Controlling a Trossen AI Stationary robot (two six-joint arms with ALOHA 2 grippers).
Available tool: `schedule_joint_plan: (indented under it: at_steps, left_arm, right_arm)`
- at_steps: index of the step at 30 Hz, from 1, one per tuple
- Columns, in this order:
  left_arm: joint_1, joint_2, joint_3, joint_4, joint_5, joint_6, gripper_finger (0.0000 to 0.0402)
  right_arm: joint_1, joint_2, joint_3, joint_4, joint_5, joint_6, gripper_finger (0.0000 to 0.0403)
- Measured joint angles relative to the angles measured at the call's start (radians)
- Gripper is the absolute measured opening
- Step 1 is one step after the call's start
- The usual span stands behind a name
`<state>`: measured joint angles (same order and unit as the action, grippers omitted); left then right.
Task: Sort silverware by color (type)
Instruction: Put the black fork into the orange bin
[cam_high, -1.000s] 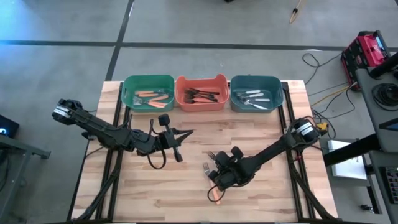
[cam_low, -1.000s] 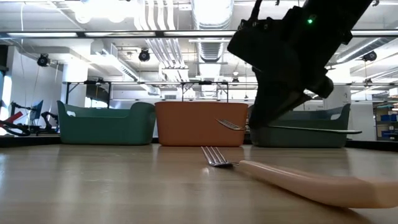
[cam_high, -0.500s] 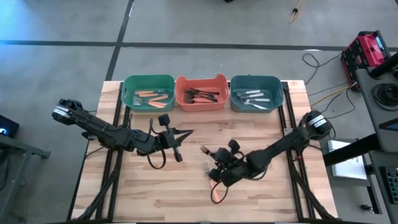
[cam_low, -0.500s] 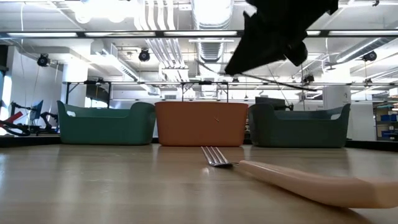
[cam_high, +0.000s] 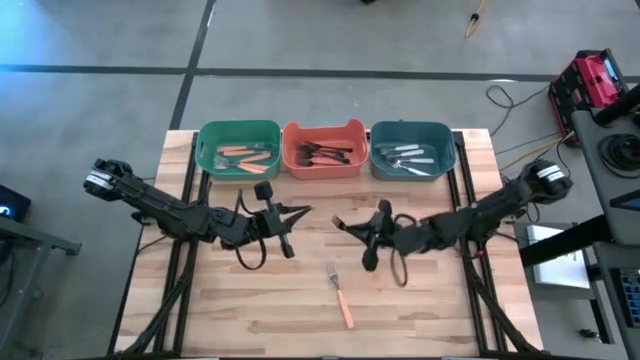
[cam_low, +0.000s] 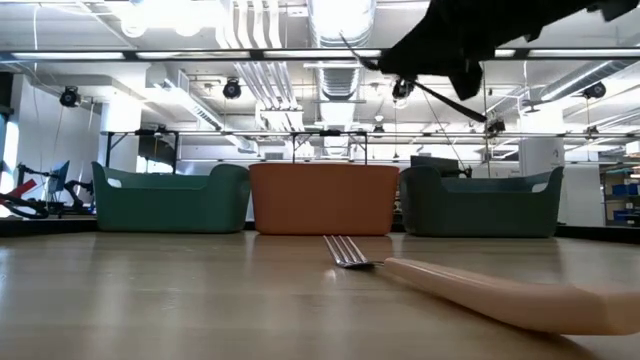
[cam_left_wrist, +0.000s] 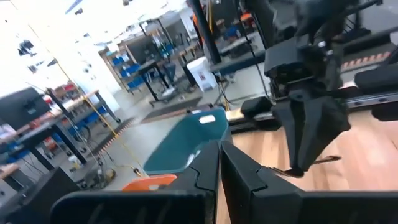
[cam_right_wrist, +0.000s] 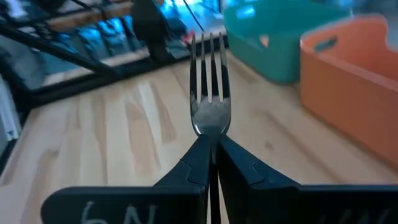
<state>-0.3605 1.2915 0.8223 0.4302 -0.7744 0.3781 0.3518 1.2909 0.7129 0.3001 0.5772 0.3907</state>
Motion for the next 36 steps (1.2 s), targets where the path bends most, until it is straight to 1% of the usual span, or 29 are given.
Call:
schedule_joint_plan:
  at_steps: [5, 7, 9, 11, 16, 21, 25, 31, 33, 36]
  left_arm:
    - [0.024, 0.0, 0.0, 0.123, 0.007, 0.123, 0.0]
    - [0.036, 0.0, 0.0, 0.202, 0.007, 0.17, 0.0]
    - [0.049, 0.0, 0.0, 0.262, 0.006, 0.193, 0.0]
    - [0.059, 0.0, 0.0, 0.296, 0.006, 0.2, 0.0]
    - [0.064, 0.0, 0.0, 0.347, 0.007, 0.2, 0.0]
    - [0.063, 0.0, 0.0, 0.398, 0.007, 0.169, 0.0]
    - [0.063, 0.0, 0.0, 0.4, 0.007, 0.119, 0.0]
    - [0.069, 0.0, 0.0, 0.401, 0.007, 0.103, 0.0]
    - [0.08, 0.0, 0.0, 0.406, 0.007, 0.09, 0.0]
    - [0.105, 0.0, 0.0, 0.409, 0.007, 0.069, 0.0]
  right_arm:
    - [-0.103, -0.071, -0.06, 0.133, -0.13, -0.162, 0.0012]
    - [-0.147, -0.079, -0.075, 0.176, -0.191, -0.215, 0.0012]
    - [-0.184, -0.079, -0.082, 0.226, -0.276, -0.258, 0.0012]
    - [-0.204, -0.075, -0.083, 0.258, -0.327, -0.278, 0.0012]
    - [-0.196, -0.07, -0.086, 0.284, -0.354, -0.364, 0.0012]
    - [-0.192, -0.07, -0.112, 0.404, -0.428, -0.42, 0.0012]
    - [-0.193, -0.07, -0.175, 0.525, -0.47, -0.455, 0.0012]
    - [-0.201, -0.071, -0.288, 0.761, -0.48, -0.486, 0.0012]
    - [-0.218, -0.072, -0.3, 0.796, -0.481, -0.49, 0.0012]
    - [-0.261, -0.072, -0.296, 0.797, -0.481, -0.494, 0.0012]
